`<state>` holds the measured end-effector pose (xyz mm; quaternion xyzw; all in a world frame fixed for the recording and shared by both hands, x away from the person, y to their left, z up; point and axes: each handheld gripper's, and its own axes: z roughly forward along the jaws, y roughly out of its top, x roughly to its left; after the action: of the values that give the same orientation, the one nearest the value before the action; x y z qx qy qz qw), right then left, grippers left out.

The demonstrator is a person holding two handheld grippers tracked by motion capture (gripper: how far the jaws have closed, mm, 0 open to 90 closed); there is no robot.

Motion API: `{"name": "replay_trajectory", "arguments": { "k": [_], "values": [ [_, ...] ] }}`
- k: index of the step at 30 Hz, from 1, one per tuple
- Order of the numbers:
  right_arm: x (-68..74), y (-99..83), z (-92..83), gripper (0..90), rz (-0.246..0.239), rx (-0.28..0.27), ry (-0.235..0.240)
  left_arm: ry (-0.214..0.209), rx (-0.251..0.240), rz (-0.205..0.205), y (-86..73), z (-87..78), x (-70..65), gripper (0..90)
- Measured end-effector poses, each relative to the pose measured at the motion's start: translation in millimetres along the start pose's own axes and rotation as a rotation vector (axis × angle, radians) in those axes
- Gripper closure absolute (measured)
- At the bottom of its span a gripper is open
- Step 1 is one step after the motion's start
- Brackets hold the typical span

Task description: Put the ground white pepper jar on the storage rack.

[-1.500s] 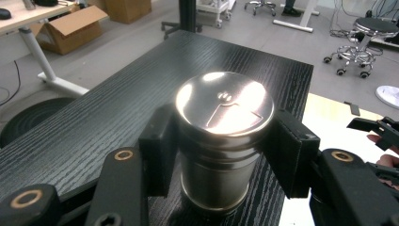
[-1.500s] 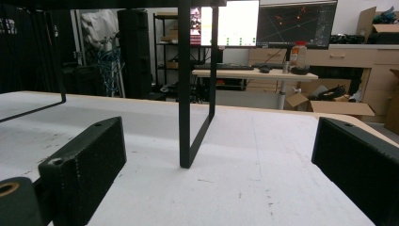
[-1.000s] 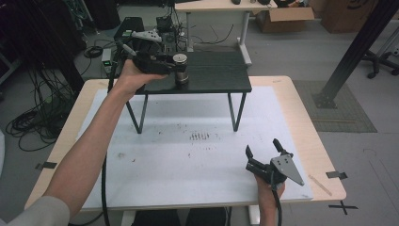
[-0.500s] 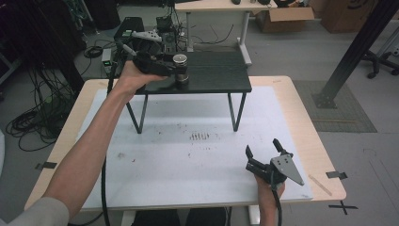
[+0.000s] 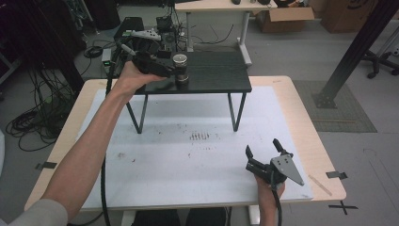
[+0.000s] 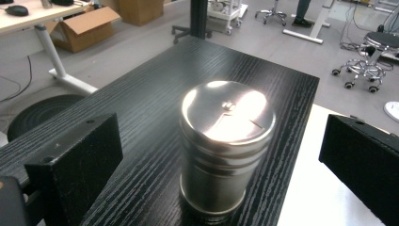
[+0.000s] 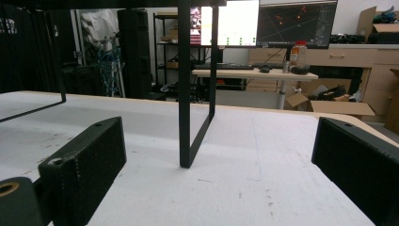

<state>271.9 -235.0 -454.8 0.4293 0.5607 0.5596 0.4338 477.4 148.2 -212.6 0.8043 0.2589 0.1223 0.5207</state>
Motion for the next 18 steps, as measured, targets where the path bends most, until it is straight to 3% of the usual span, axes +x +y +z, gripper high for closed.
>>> {"name": "replay_trajectory", "arguments": {
  "k": [10, 18],
  "values": [
    [0.0, 0.0, 0.0, 3.2, -0.002, 0.0, 0.0, -0.008, -0.021, 0.0, -6.1, -11.0, -2.8, 0.9],
    [0.1, 0.1, 0.1, 3.2, -0.003, 0.001, 0.0, 0.015, -0.031, 0.017, -12.4, -28.2, -5.3, 1.6]
  ]
}}
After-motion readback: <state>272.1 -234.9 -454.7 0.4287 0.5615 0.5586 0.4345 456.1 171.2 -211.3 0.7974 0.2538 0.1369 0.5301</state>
